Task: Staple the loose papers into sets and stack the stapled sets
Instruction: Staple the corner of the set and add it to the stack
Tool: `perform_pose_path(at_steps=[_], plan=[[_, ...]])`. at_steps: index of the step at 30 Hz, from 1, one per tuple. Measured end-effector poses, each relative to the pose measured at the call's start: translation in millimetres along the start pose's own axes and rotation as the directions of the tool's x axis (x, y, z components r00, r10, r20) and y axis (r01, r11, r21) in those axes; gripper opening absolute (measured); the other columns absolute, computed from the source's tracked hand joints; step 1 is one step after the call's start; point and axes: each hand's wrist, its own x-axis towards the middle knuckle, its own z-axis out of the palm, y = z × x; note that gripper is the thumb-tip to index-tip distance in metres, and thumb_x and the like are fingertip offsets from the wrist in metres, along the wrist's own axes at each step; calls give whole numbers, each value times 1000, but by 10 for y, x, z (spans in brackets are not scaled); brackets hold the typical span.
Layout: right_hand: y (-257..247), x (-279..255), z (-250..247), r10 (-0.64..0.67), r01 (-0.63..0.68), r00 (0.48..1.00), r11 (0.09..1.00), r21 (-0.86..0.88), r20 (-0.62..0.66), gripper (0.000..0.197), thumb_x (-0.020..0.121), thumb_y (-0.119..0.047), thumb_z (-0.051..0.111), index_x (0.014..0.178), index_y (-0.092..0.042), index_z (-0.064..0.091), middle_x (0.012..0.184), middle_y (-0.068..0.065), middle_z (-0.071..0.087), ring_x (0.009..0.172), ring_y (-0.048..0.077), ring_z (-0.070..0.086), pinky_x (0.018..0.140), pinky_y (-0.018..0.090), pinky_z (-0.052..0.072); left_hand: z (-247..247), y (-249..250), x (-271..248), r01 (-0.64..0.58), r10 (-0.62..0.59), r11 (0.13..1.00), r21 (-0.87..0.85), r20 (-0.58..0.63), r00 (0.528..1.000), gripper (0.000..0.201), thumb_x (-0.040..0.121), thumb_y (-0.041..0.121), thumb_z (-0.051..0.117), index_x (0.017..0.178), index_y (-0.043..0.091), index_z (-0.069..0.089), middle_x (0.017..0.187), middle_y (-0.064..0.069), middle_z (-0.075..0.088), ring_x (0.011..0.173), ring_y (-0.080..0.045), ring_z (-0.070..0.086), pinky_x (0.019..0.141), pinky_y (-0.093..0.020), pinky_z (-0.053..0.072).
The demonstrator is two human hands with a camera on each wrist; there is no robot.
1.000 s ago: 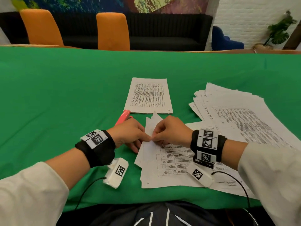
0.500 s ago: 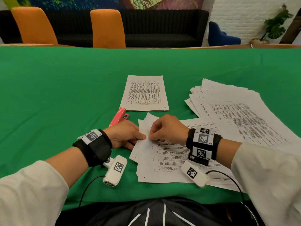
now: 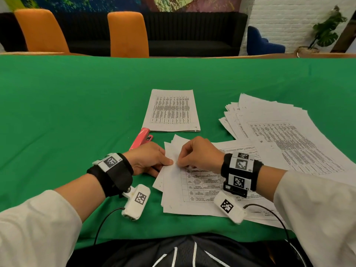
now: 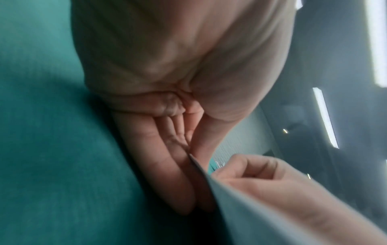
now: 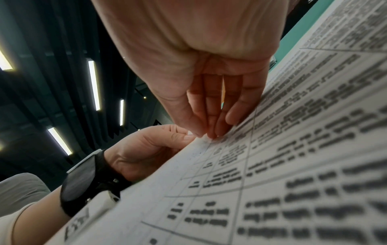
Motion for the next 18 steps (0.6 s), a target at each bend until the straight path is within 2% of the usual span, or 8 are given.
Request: perform_pose_path(at_steps=[2, 4, 7, 9, 11, 13, 15, 18], plan=[[6, 7, 22, 17, -17, 1000, 999, 44, 3, 5, 80, -10, 84, 77, -12, 80, 73, 0, 77, 61, 4, 65, 63, 21, 53, 1, -5, -5, -31, 34, 996, 88, -32, 999, 32, 96, 7, 73, 68, 10, 59, 76, -16, 69, 63, -23, 67, 49, -30, 57], [-3, 16, 31, 28, -30, 999, 995, 90, 23, 5, 83, -9, 81, 78, -9, 80, 73, 4, 76, 63, 9, 67, 62, 21, 53, 4, -4, -19, -42, 47, 992, 123, -38, 998, 24, 96, 9, 73, 74, 7, 63, 84, -21, 72, 71, -27, 70, 54, -31, 60], [-27, 49, 40, 51, -55, 997, 994, 97, 51, 11, 88, -10, 78, 78, -8, 79, 69, 3, 73, 58, 9, 63, 54, 17, 48, 18, 6, -22, -78, 90, 984, 159, -66, 994, 29, 95, 8, 74, 69, 9, 60, 72, -11, 69, 64, -23, 69, 54, -31, 60], [-54, 68, 44, 59, -63, 996, 996, 59, 65, 16, 90, -14, 78, 74, -12, 78, 65, -1, 72, 59, 10, 63, 54, 18, 48, 33, 25, -27, -108, 130, 969, 222, -90, 987, 29, 93, 9, 75, 69, 7, 59, 67, -8, 67, 59, -19, 68, 52, -30, 59], [-93, 80, 34, 79, -83, 993, 996, 33, 91, 18, 91, -14, 77, 74, -11, 77, 65, -1, 71, 58, 10, 62, 51, 17, 47, 31, 40, -23, -123, 161, 947, 297, -107, 981, 26, 92, 12, 77, 72, 4, 62, 67, -8, 68, 59, -19, 70, 56, -33, 60], [-140, 90, 7, 119, -124, 985, 992, 36, 122, 15, 93, -11, 75, 80, -4, 77, 67, 3, 70, 53, 10, 60, 43, 14, 43, 29, 54, -23, -125, 177, 923, 364, -115, 977, 24, 90, 16, 78, 78, -3, 67, 72, -13, 72, 61, -24, 71, 63, -39, 64], [-174, 114, -24, 158, -161, 974, 987, 4, 161, 14, 92, -12, 75, 86, 0, 78, 70, 5, 71, 50, 9, 59, 41, 15, 41, 36, 70, -27, -126, 193, 907, 401, -129, 973, 21, 89, 18, 78, 83, -1, 73, 78, -15, 74, 61, -23, 67, 63, -39, 60], [-197, 139, -69, 200, -192, 952, 980, -56, 230, 15, 92, -17, 75, 92, -3, 79, 75, 1, 75, 62, 13, 65, 50, 21, 47, 44, 77, -24, -108, 192, 898, 426, -161, 968, 23, 89, 21, 77, 86, -1, 74, 70, -10, 67, 60, -18, 57, 60, -28, 47]])
